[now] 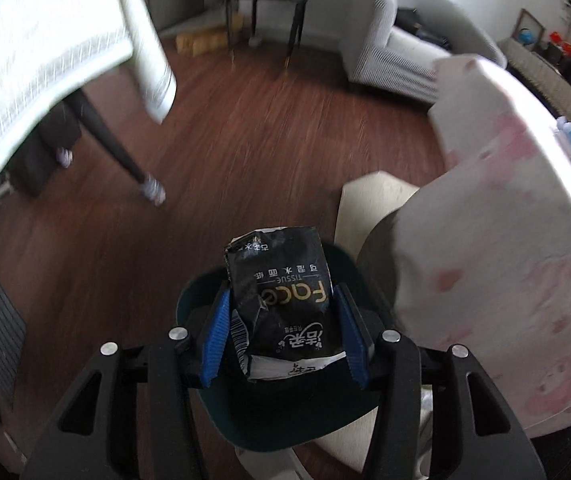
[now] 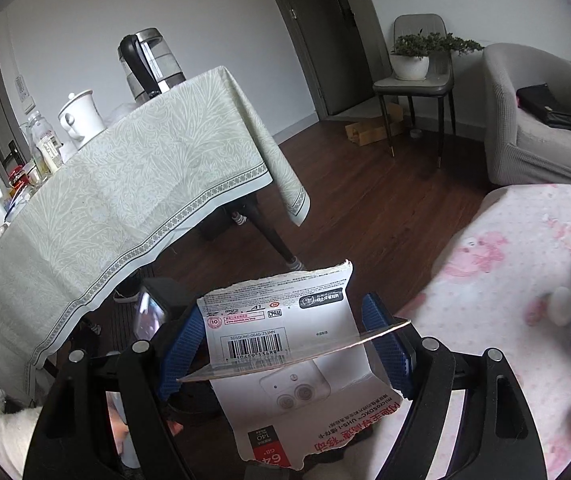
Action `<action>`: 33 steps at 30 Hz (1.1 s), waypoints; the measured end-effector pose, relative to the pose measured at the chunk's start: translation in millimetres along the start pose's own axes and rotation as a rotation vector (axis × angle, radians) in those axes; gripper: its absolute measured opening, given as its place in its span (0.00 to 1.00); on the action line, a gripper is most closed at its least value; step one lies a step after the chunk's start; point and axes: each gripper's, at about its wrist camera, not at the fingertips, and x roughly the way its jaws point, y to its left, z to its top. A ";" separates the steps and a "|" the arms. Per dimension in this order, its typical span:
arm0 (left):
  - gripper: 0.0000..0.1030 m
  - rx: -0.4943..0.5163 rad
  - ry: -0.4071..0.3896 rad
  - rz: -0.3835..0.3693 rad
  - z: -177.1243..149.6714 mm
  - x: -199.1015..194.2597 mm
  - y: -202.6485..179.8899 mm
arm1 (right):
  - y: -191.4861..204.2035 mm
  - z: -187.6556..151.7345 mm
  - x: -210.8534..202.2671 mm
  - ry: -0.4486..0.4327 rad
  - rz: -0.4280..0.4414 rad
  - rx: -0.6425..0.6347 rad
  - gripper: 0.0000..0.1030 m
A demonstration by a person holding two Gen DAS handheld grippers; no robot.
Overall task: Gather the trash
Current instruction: 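Carry the black packet with the left tool into the green bin and release, then lower the white SanDisk box into the green bin and open the right tool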
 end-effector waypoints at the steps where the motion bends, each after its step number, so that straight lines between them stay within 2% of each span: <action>1: 0.52 -0.004 0.016 0.003 -1.9 4.3 4.1 | 2.2 0.0 5.6 0.009 0.000 0.004 0.78; 9: 0.53 -0.026 0.130 -0.005 -14.5 35.6 30.9 | 13.8 -3.7 48.6 0.090 -0.006 0.027 0.78; 13: 0.55 -0.051 0.149 -0.012 -19.9 41.5 40.7 | 16.5 -5.2 67.1 0.128 0.008 0.036 0.78; 15: 0.60 -0.053 0.149 -0.014 -18.9 42.2 44.8 | 17.7 -7.3 77.4 0.153 0.014 0.045 0.78; 17: 0.70 -0.037 0.117 0.000 -19.3 35.0 45.3 | 20.7 -8.7 84.4 0.171 0.001 0.036 0.78; 18: 0.71 -0.031 0.100 0.009 -19.1 30.5 47.0 | 23.0 -9.1 87.8 0.176 -0.010 0.026 0.78; 24: 0.71 -0.060 0.050 0.026 -17.9 11.9 71.0 | 23.8 -12.9 103.8 0.201 -0.032 0.024 0.78; 33: 0.71 -0.089 -0.121 0.064 -8.5 -52.1 99.1 | 21.3 -30.1 144.2 0.279 -0.067 0.023 0.78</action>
